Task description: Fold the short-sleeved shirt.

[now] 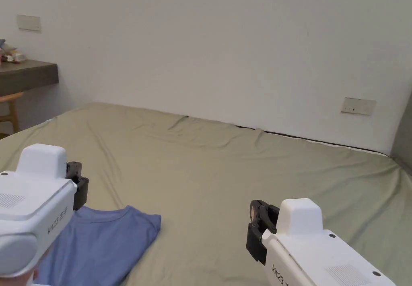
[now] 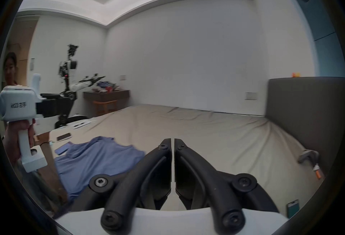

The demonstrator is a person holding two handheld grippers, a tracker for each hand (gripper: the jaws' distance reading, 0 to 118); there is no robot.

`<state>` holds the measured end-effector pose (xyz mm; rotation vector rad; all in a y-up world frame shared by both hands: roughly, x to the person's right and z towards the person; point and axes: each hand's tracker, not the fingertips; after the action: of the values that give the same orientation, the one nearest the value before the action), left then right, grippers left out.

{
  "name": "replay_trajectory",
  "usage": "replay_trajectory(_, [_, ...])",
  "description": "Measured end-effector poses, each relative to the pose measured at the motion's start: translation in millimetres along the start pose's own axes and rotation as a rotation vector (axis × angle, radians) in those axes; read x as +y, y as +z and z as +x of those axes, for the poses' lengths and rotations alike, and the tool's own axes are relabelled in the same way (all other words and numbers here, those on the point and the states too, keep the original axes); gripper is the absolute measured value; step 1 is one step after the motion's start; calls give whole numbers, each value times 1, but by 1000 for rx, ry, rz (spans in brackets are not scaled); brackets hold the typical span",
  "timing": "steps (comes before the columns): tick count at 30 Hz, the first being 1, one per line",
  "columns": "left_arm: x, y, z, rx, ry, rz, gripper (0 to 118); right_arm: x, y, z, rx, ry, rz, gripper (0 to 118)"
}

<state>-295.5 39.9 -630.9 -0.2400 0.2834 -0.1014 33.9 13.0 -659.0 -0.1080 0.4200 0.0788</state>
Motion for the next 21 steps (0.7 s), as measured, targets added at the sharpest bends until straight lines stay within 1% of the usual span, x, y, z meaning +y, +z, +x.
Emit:
replay_trajectory(1, [-3, -9, -11, -27, -5, -105, 0, -3, -6, -10, 29, 2, -12, 3])
replay_trajectory(3, [-15, -33, -36, -149, 40, -320, 0, -13, -17, -28, 77, 11, -49, 3])
replay_trajectory(4, [-24, -45, -43, -172, 71, -377, 0, -19, -21, -35, 86, 21, -69, 3])
replay_trajectory(5, [-35, -58, -48, -172, 66, -427, 0, -25, -25, -41, 91, 26, -78, 3])
replay_trajectory(6, [-46, -73, -48, -158, 21, -472, 0, -31, -30, -45, 101, 26, -92, 3])
replay_trajectory(7, [-55, -83, -46, -179, -11, -514, 0, -36, -34, -48, 109, 22, -109, 3])
replay_trajectory(8, [-64, -95, -45, -244, -2, -546, 0, -42, -39, -50, 109, 16, -129, 3])
replay_trajectory(9, [-71, -109, -42, -269, 37, -568, 0, -47, -44, -51, 110, 11, -154, 3])
replay_trajectory(10, [-77, -121, -37, -278, 54, -582, 15, -50, -47, -52, 107, 11, -168, 3])
replay_trajectory(11, [-85, -135, -31, -271, 37, -595, 51, -56, -52, -53, 102, -1, -208, 3])
replay_trajectory(12, [-93, -150, -23, -258, 18, -610, 106, -60, -56, -52, 94, -6, -243, 3])
replay_trajectory(13, [-100, -161, -17, -237, 3, -620, 118, -62, -59, -52, 101, 8, -232, 3])
replay_trajectory(14, [-103, -173, -10, -231, -11, -617, 109, -64, -62, -51, 96, 15, -243, 3])
replay_trajectory(15, [-109, -170, -6, -234, 7, -661, 103, -67, -65, -51, 91, 23, -251, 3])
replay_trajectory(18, [-129, -194, 5, -232, 71, -742, 103, -73, -73, -46, 74, 18, -279, 3])
replay_trajectory(20, [-156, -231, 4, -185, 89, -777, 97, -78, -77, -42, 63, 0, -298, 3])
replay_trajectory(21, [-167, -239, 5, -157, 51, -817, 95, -79, -79, -41, 57, -4, -306, 3])
